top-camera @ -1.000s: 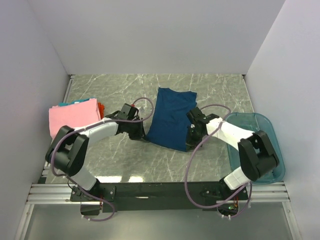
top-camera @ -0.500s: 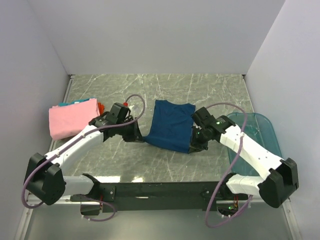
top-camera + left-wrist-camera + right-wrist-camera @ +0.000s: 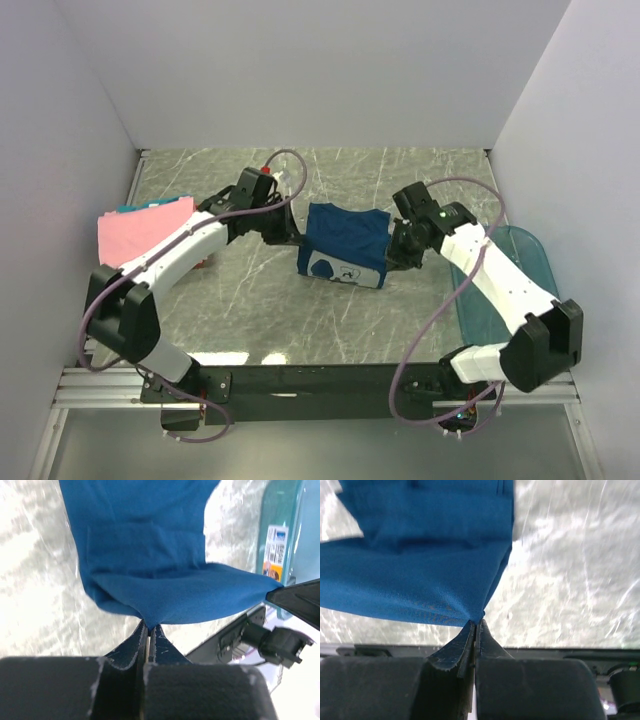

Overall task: Fold and stack the t-shirts
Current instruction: Fold the tshirt

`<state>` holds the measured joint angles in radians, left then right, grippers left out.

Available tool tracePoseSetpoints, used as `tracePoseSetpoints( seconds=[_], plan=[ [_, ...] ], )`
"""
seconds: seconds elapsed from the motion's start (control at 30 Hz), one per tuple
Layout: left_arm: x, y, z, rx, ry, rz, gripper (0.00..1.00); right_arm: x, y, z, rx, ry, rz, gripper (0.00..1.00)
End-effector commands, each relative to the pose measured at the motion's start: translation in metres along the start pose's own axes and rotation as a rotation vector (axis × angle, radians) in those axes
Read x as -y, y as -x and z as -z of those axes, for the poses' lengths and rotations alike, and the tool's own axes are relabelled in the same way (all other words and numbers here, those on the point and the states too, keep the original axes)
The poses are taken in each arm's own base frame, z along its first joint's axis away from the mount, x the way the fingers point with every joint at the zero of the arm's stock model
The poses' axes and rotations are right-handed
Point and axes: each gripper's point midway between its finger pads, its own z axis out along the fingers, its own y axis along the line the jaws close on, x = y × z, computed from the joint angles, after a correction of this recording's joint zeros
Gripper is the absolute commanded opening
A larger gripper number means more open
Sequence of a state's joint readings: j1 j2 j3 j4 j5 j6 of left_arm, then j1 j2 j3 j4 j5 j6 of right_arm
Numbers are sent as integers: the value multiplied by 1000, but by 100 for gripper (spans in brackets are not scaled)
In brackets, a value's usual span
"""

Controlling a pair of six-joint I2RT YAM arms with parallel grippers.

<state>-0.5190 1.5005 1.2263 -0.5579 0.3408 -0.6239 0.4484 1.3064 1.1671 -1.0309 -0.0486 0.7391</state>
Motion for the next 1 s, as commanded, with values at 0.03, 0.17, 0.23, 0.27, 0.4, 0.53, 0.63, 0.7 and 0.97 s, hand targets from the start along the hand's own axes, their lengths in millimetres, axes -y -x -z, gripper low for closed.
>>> tracePoseSetpoints(
  seconds=[0.03, 0.17, 0.23, 0.27, 0.4, 0.53, 0.63, 0.7, 0.97],
  plan=[
    [9, 50, -2, 119, -21, -44, 0, -1, 47, 0, 96, -16, 33, 0],
    [4, 67, -17, 123, -19, -20, 0, 1, 79, -6, 139, -44, 39, 0],
    [3, 79, -23, 135, -32, -10, 0, -1, 93, -9, 150, -53, 52, 0],
    [5, 83, -25, 138, -45, -6, 0, 0, 99, -10, 154, -58, 48, 0],
    [1, 102, -42, 136, -40, -6, 0, -5, 125, -21, 166, -48, 55, 0],
    [-7, 122, -55, 150, -45, 12, 0, -6, 143, -39, 147, -67, 64, 0],
    [-17, 132, -66, 144, -32, 31, 0, -5, 158, -49, 144, -78, 65, 0],
    [-25, 136, -73, 142, -22, 46, 0, -8, 168, -53, 147, -72, 71, 0],
    [-48, 140, -102, 97, -38, 79, 0, -1, 185, -101, 73, -95, 72, 0]
  ],
)
